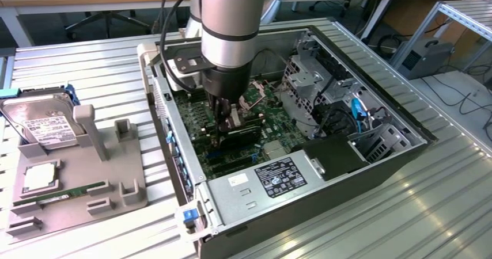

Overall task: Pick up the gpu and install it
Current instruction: 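Press down on the gpu until it lock into place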

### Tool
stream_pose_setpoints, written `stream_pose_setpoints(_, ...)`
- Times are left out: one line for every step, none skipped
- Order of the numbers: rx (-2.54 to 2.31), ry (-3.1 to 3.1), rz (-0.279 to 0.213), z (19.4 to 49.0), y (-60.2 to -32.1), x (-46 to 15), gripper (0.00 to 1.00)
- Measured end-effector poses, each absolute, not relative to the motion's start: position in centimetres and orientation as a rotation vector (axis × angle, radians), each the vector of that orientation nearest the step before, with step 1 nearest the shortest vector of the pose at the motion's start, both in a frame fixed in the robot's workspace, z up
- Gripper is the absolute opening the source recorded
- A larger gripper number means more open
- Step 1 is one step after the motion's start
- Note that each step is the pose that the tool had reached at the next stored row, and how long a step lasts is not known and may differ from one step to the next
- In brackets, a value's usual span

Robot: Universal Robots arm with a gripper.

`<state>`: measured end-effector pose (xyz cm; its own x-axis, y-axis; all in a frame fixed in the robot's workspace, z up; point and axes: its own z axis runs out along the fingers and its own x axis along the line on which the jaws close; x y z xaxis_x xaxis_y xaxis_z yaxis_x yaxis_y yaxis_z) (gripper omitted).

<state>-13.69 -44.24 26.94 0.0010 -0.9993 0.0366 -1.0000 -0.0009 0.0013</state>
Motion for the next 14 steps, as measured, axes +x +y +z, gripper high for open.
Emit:
stream_pose_setpoints(2.203, -2.202, 0.039, 27.0, -44.2, -13.7, 0.11)
stream_pose_setpoints(2.204, -2.202, 0.038, 27.1, -44.2, -13.6, 0.11)
stream_pose_setpoints(2.204, -2.203, 0.038, 27.2, -44.2, -13.6, 0.11)
stream_pose_setpoints(2.204, -2.202, 0.038, 27.5, -44.2, -13.6, 0.11)
stream_pose_setpoints(2.204, -2.202, 0.038, 27.8, -44.2, -13.6, 0.11)
stream_pose_setpoints(2.204, -2.202, 0.038, 28.1, -44.2, -13.5, 0.11)
stream_pose_setpoints(2.204, -2.202, 0.037, 28.3, -44.2, -13.5, 0.11)
stream_pose_setpoints(2.205, -2.203, 0.036, 28.4, -44.2, -13.4, 0.11)
stream_pose_setpoints(2.205, -2.203, 0.033, 28.4, -44.2, -13.1, 0.11)
stream_pose_setpoints(2.205, -2.202, 0.029, 28.4, -44.3, -12.7, 0.11)
stream_pose_setpoints(2.204, -2.202, 0.025, 28.4, -44.3, -12.3, 0.11)
stream_pose_setpoints(2.204, -2.202, 0.021, 28.4, -44.3, -11.8, 0.11)
stream_pose_setpoints(2.204, -2.201, 0.017, 28.4, -44.3, -11.4, 0.11)
stream_pose_setpoints(2.203, -2.200, 0.013, 28.4, -44.4, -11.0, 0.11)
